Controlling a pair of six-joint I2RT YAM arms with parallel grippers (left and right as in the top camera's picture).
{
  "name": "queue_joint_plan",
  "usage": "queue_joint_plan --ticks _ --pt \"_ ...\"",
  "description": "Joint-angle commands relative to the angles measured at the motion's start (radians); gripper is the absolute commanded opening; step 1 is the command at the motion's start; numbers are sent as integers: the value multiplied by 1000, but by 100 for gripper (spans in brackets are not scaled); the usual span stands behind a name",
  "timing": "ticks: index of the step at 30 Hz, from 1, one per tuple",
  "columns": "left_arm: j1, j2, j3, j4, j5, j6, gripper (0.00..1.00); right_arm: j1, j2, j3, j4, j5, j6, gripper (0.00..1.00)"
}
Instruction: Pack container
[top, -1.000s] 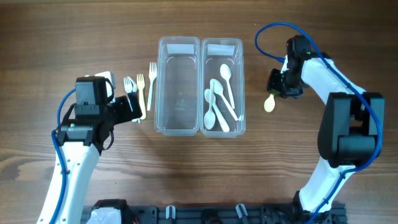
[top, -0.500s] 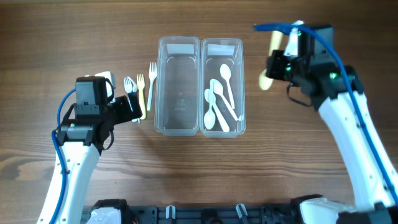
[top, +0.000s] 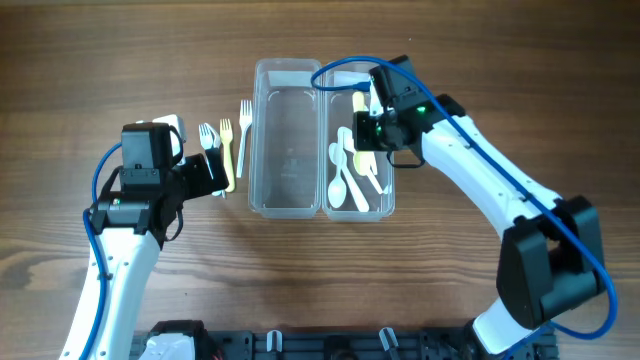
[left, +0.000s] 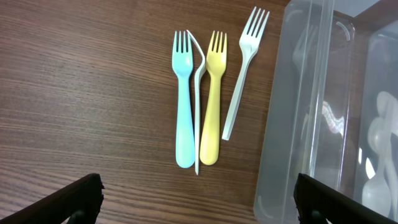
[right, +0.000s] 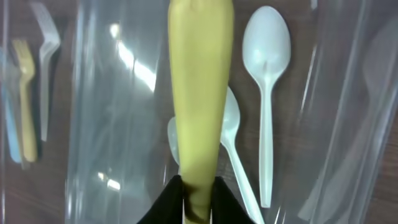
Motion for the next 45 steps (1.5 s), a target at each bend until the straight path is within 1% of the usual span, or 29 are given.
queue_joint_plan --ticks 1,2,3,5,8,9,11,13,15,17,20,22,25,26,28,29,31,35,36,38,40,42,45 --pt "-6 5 20 3 -10 -10 100 -2 -76 50 17 -55 -66 34" --pt "-6 5 20 3 -10 -10 100 -2 -97 60 16 -55 -80 40" --pt "-6 5 20 3 -10 -10 100 -27 -206 89 13 -29 -128 65" --pt "-6 5 20 5 -10 -10 100 -55 -269 90 11 1 -127 68" --pt "-6 5 20 15 -7 -13 100 -137 -385 90 -19 39 -126 73" --pt "-6 5 20 14 4 -17 100 -167 -416 90 -36 52 -125 76" --pt "-6 5 20 -43 113 -56 100 -244 -479 90 -79 63 -124 87" --pt "-6 6 20 -46 220 -72 100 -317 -523 90 -117 63 -124 89" --pt "-6 6 20 -38 251 -74 100 -386 -551 90 -156 63 -124 94" --pt "-6 7 20 -16 239 -117 100 -444 -562 90 -198 63 -123 99" --pt "-6 19 21 -4 166 -254 99 -508 -555 88 -259 63 -124 100" --pt "-6 39 21 -5 119 -278 99 -533 -537 87 -296 71 -127 100" --pt "4 90 44 -42 -4 -275 99 -541 -497 87 -327 109 -127 100" --pt "13 109 60 -51 -18 -274 99 -541 -482 87 -331 113 -127 100" --pt "33 151 99 -62 -2 -260 99 -541 -453 87 -336 111 -126 100" --pt "39 174 120 -64 23 -233 97 -541 -439 87 -341 111 -126 100" --pt "39 229 167 -69 66 -184 96 -541 -410 87 -356 111 -124 100" --pt "28 363 243 -83 61 -138 95 -541 -352 87 -381 111 -124 100" --pt "18 424 261 -79 23 -135 94 -541 -332 87 -391 111 -124 100" --pt "4 480 276 -63 -39 -147 94 -541 -316 87 -401 109 -124 100" --pt "-4 520 293 -37 -80 -171 91 -541 -302 87 -412 90 -123 100" --pt "-6 545 312 -6 -89 -197 88 -541 -294 87 -415 57 -124 100" --pt "-14 551 322 60 -77 -190 86 -541 -290 87 -414 23 -123 100"
